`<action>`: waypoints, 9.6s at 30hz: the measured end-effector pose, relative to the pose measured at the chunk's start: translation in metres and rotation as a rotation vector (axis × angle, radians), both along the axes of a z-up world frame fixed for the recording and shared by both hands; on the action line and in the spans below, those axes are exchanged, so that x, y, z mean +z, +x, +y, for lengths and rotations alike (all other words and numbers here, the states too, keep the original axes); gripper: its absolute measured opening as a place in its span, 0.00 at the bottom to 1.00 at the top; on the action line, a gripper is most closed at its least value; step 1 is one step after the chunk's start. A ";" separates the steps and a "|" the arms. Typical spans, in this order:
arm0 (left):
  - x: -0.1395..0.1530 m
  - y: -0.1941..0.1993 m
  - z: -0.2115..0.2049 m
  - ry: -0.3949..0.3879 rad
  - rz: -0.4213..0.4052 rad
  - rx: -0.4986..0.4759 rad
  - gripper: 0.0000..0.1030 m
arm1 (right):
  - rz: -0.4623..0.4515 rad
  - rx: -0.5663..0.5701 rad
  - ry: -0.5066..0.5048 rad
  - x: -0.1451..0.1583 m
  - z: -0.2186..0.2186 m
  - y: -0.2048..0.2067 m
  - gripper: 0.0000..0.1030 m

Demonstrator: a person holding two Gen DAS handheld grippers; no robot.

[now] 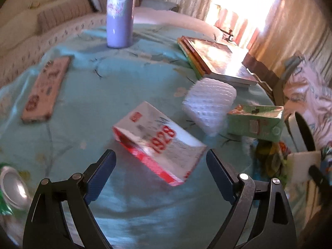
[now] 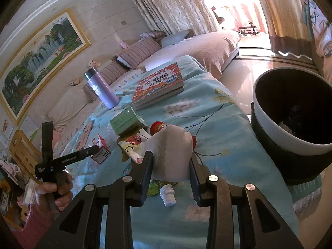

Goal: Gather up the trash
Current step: 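Grasp the white milk carton with the left tool while the right tool holds white paper, then carry the milk carton and white paper over the bin and open both tools, then grasp the white foam net with the left tool while the right tool grasps the red chip can, then carry the foam net and red can over the bin and open both tools, then grasp the blue AD milk bottle with the left tool while the right tool grasps the green juice box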

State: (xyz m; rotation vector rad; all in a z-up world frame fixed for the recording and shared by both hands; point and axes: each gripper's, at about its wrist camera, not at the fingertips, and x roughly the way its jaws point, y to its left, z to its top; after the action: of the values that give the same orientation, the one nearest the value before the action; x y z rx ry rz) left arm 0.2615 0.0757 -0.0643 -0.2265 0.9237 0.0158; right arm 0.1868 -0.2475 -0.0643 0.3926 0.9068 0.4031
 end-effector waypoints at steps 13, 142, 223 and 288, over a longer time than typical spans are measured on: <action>-0.004 -0.001 -0.042 0.134 -0.052 -0.041 0.54 | -0.024 -0.030 0.010 0.010 -0.014 -0.009 0.33; 0.017 -0.078 -0.087 -0.028 -0.091 -0.089 0.68 | 0.042 0.073 -0.104 -0.024 -0.009 0.017 0.65; 0.059 -0.057 -0.262 -0.045 -0.139 -0.501 0.13 | -0.084 -0.181 -0.066 0.028 -0.146 -0.030 0.33; 0.035 -0.082 -0.197 -0.015 -0.068 -0.321 0.68 | -0.009 -0.133 -0.023 0.016 -0.125 -0.024 0.94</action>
State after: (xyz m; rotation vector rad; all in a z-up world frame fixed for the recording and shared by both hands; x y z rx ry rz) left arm 0.1795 -0.1214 -0.0293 -0.0901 0.8835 -0.2936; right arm 0.1627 -0.3722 -0.0480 0.4273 0.8704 0.2720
